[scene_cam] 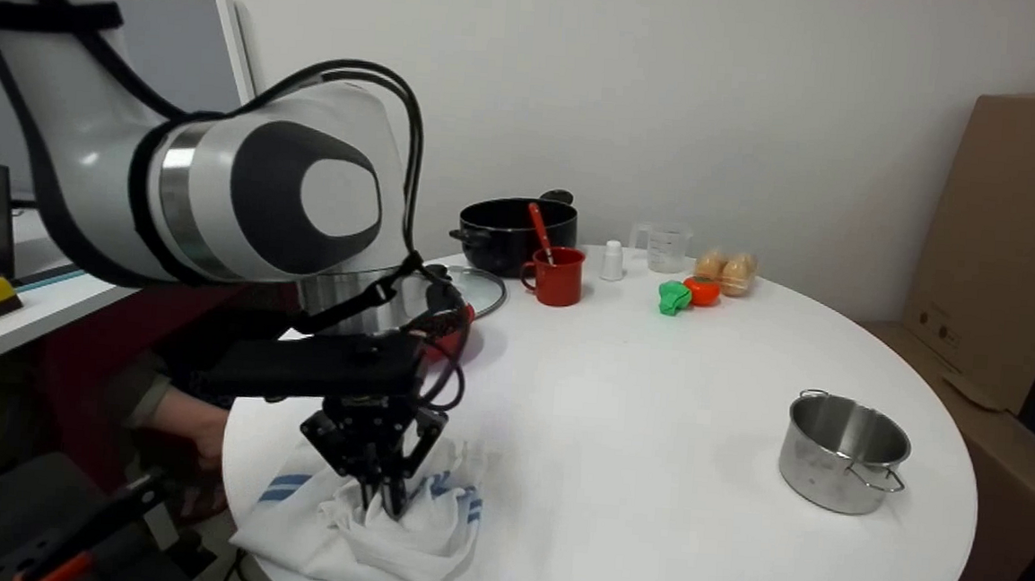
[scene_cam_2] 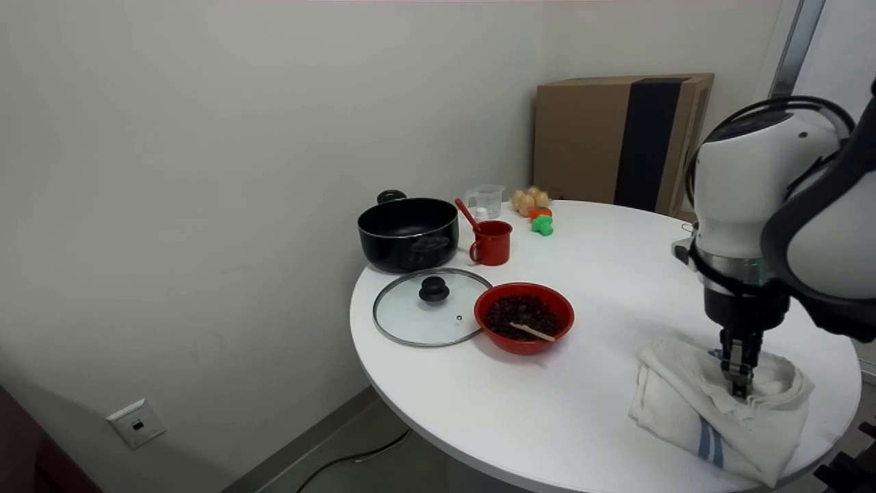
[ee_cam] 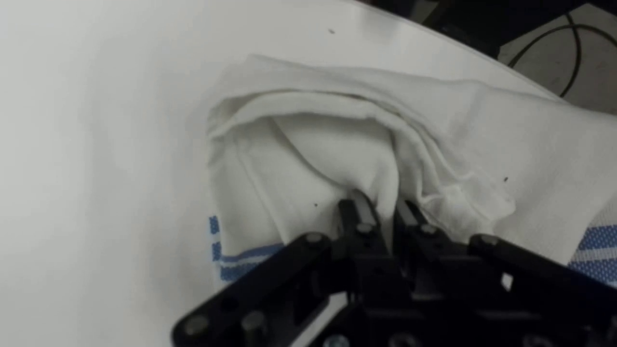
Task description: Move the silver pot to the right side of the table, use the white and blue towel to wipe the table
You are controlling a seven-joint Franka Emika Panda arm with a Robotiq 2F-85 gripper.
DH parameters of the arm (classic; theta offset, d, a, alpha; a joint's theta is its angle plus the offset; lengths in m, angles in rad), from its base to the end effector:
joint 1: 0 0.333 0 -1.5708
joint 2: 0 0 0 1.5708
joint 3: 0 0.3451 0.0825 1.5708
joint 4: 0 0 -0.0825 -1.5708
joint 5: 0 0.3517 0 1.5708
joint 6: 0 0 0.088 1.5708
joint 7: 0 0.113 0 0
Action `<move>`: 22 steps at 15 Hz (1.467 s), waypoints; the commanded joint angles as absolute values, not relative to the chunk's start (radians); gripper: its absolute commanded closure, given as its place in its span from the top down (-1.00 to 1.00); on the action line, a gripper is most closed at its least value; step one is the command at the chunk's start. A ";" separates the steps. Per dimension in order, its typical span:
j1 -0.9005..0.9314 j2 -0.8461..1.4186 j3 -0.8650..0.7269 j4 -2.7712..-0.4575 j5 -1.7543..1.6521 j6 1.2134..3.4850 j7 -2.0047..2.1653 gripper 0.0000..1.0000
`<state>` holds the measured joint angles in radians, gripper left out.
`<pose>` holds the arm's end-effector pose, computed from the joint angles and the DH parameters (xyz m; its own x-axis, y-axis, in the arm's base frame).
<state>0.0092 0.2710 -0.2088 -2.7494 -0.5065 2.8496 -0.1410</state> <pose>0.3548 -0.0522 0.1780 0.8855 0.4100 -0.2185 0.4350 -0.8969 0.0799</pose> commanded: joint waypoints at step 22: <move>-0.384 0.401 -0.262 -2.485 -0.322 2.818 -0.473 -0.95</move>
<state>-0.3639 0.3843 -0.2883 -2.5249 -0.3462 2.8327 -0.4348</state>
